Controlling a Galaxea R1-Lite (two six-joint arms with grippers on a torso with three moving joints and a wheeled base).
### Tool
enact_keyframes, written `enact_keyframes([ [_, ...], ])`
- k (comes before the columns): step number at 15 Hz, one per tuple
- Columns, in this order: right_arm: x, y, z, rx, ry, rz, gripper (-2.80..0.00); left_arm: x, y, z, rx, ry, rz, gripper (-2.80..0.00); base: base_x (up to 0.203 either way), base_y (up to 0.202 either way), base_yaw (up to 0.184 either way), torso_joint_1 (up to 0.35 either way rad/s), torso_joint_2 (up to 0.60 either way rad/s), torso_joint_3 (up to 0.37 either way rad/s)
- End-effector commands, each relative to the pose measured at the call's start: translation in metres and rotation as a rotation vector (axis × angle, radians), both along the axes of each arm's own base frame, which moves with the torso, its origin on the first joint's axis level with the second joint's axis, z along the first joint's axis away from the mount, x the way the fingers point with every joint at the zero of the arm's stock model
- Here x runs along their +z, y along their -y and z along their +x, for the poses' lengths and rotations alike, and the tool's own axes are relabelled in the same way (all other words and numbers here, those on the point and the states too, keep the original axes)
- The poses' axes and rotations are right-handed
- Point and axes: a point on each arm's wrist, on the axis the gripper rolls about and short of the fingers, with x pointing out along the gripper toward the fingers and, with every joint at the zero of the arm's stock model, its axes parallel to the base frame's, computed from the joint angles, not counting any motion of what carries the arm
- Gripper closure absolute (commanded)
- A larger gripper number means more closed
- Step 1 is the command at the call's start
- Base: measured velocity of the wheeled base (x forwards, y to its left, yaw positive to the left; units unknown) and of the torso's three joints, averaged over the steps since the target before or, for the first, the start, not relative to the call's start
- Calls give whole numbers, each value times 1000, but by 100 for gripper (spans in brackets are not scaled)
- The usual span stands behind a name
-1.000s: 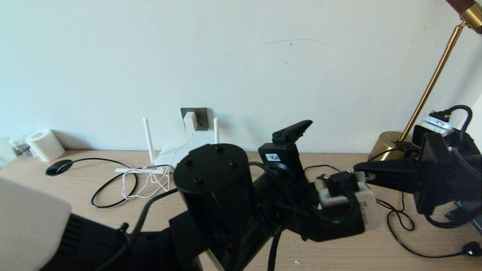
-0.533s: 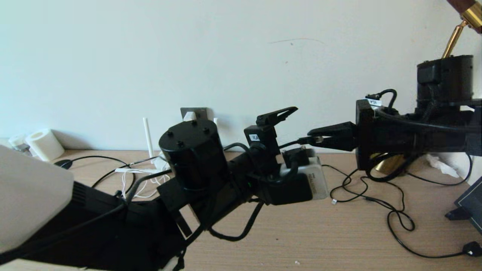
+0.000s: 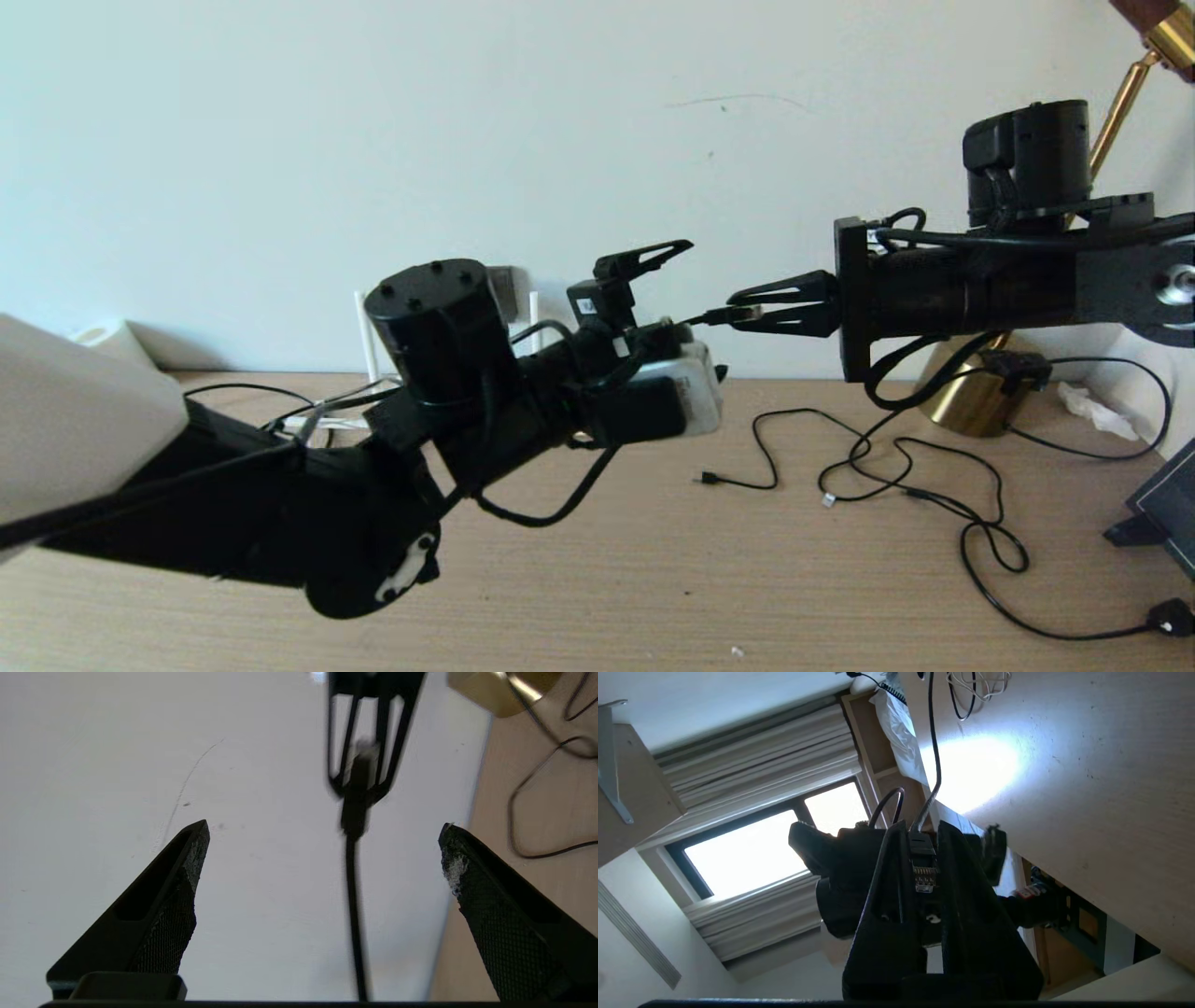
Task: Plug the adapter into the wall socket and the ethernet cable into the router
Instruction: Hand it to the other hand
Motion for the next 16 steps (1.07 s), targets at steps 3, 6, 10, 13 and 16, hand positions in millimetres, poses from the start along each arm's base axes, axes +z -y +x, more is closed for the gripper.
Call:
enact_keyframes([
  [3,-2,-2,6,32,-14,12,0,-2,-2,10,-3,22,-3,-280,0,0,0,0,0,0],
  [6,-3,-3,6,57,-7,15,0,1,7,14,-12,47,-23,-280,0,0,0,0,0,0],
  [10,-6,-2,9,55,-7,9,0,-6,18,12,-38,43,-19,-280,0,0,0,0,0,0],
  [13,-9,1,12,46,-1,0,0,-5,17,11,-69,50,-18,-280,0,0,0,0,0,0],
  [16,-13,4,11,52,0,-26,0,-7,9,6,-80,40,-2,-280,0,0,0,0,0,0],
])
